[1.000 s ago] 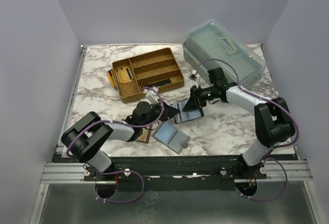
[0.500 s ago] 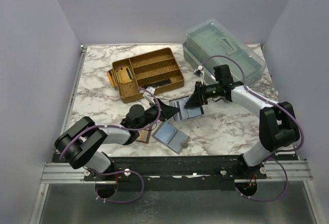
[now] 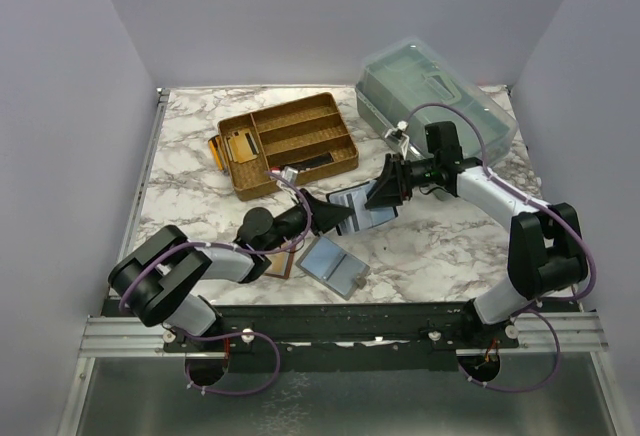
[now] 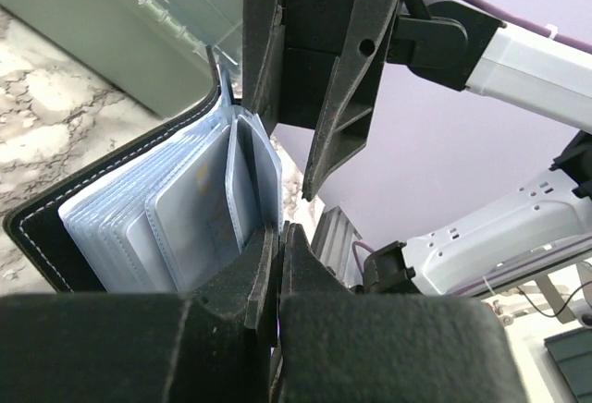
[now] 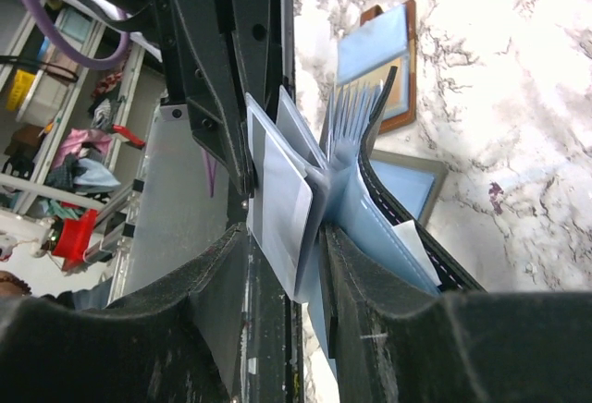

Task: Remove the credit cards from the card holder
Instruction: Pick up the card holder from the center of the board, then remove the credit card from the card holder.

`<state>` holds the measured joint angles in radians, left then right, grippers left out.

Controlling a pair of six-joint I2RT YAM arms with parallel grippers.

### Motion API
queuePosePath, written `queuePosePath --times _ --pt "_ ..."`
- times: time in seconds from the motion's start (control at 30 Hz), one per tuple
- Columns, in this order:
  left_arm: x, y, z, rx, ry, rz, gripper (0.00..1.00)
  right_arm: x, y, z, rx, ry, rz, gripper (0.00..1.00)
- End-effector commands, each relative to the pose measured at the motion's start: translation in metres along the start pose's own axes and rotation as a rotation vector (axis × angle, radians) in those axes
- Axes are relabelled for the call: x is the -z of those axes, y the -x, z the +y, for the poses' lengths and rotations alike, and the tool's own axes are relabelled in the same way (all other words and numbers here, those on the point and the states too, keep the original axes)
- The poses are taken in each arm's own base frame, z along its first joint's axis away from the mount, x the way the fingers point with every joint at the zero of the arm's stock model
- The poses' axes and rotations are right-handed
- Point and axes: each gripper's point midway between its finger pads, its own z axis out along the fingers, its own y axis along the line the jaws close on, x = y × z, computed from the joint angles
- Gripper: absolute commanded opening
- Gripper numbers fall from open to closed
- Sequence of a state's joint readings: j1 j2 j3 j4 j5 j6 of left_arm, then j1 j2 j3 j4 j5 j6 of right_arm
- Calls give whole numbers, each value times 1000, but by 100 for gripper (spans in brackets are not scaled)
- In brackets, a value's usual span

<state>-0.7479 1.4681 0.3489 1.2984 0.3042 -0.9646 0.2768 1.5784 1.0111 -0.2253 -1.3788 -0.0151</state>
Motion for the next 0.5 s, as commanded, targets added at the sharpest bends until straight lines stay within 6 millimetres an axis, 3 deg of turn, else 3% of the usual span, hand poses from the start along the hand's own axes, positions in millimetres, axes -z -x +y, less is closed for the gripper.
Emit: queuePosePath --times 0.0,0.23,0.33,0.47 --pt "-16 25 -49 -34 -203 -64 0 -3 -5 29 -21 131 10 41" --pt "-30 19 -34 -17 -149 -58 0 -4 -4 21 -27 79 7 35" --pt "-34 14 -24 -20 -95 -41 0 -4 -4 19 -28 72 7 26" --pt "-29 11 -8 -32 -18 -35 0 -4 -3 18 -23 67 5 5"
